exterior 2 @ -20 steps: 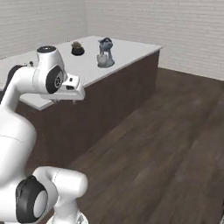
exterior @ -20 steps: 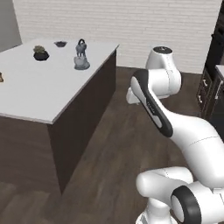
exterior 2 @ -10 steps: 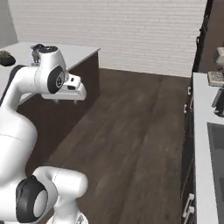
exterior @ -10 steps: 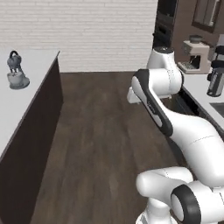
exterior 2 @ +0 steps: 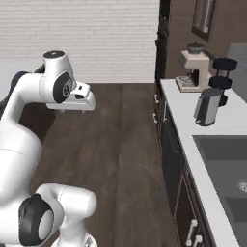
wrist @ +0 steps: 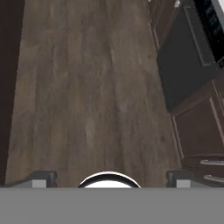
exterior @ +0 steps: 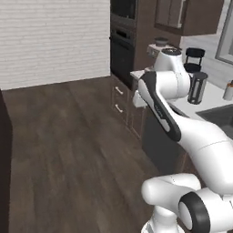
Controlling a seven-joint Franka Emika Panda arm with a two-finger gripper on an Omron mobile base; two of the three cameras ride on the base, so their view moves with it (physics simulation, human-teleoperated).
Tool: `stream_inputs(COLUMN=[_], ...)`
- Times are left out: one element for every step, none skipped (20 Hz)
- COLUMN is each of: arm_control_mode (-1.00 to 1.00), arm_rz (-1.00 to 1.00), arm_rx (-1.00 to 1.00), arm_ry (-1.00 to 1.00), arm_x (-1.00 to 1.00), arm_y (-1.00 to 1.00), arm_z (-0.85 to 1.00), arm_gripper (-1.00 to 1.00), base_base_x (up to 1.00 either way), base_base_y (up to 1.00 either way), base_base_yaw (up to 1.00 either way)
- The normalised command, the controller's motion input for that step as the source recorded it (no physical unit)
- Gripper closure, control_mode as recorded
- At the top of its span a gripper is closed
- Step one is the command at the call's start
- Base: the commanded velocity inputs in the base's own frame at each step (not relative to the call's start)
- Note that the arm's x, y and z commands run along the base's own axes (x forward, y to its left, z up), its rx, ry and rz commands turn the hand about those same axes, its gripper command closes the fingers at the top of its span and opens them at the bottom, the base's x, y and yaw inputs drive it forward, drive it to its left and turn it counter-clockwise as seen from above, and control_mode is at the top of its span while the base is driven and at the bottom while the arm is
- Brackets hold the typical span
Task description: Navigate to the coffee machine.
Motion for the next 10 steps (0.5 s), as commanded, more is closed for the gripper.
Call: stream_inputs(arm_control_mode=[1.0, 1.0, 1.0, 1.0, 1.0, 1.0, 1.0, 1.0, 1.0, 1.0], arm_rz=[0.0, 0.0, 0.0, 0.0, 0.0, 0.0, 0.0, 0.0, 0.0, 0.0], arm_rx=[0.0, 0.0, 0.0, 0.0, 0.0, 0.0, 0.0, 0.0, 0.0, 0.0], arm_ry=[0.0, 0.0, 0.0, 0.0, 0.0, 0.0, 0.0, 0.0, 0.0, 0.0], arm_x=[0.0, 0.0, 0.0, 0.0, 0.0, 0.0, 0.0, 0.0, 0.0, 0.0], arm_y=[0.0, 0.0, 0.0, 0.0, 0.0, 0.0, 0.0, 0.0, 0.0, 0.0], arm_z=[0.0, 0.0, 0.0, 0.0, 0.0, 0.0, 0.0, 0.0, 0.0, 0.0], arm_gripper=[-1.0, -1.0, -1.0, -1.0, -1.0, -1.0, -1.0, -1.0, -1.0, -1.0], base_base_x=[1.0, 1.0, 1.0, 1.0, 1.0, 1.0, 1.0, 1.0, 1.0, 1.0], base_base_y=[0.59, 0.52, 0.54, 0.64, 0.66, 0.57, 0.5, 0.5, 0.51, 0.51], base_base_yaw=[-0.53, -0.52, -0.52, -0.51, -0.49, -0.49, -0.49, -0.52, -0.53, -0.53])
